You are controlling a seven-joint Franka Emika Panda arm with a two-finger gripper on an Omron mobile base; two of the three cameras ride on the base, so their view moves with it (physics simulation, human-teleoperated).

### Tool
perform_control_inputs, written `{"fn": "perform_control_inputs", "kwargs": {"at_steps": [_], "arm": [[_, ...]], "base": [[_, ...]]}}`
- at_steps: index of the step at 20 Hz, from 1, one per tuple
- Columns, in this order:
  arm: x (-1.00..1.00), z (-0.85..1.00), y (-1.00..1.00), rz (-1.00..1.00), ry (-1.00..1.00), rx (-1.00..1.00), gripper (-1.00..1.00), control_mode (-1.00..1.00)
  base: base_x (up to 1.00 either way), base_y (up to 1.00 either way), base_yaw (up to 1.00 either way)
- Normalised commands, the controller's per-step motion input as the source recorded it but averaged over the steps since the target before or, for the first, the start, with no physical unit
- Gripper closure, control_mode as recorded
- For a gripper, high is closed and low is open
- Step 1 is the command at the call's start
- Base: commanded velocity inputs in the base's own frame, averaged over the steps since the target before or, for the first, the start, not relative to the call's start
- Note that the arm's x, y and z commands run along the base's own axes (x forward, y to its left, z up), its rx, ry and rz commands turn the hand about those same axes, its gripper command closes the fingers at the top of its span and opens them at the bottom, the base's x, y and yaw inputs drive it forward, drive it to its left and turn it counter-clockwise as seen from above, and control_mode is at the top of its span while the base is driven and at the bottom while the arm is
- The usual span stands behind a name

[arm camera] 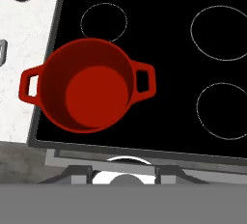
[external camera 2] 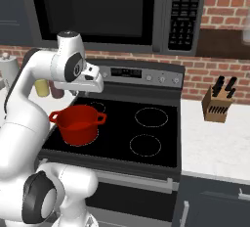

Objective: Put the mushroom and broccoli in the pot. Retrieve the spatula and lightly stir the vegetables in the pot.

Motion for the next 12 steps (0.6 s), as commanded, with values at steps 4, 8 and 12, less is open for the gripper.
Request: {"fn": "perform_control_inputs", "kwargs": {"at_steps": [4,8,12], "arm": [[0.00,0.00,0.00,0.00,0.00,0.00,-1.00,1.00],[0.00,0.00,0.00,0.00,0.00,0.00,-1.00,1.00],[0.00,0.00,0.00,0.00,0.00,0.00,-1.00,1.00]], "base": [[0.00,0.04,0.00],[0.00,0.49,0.00],[0.00,0.86,-0.02]]}}
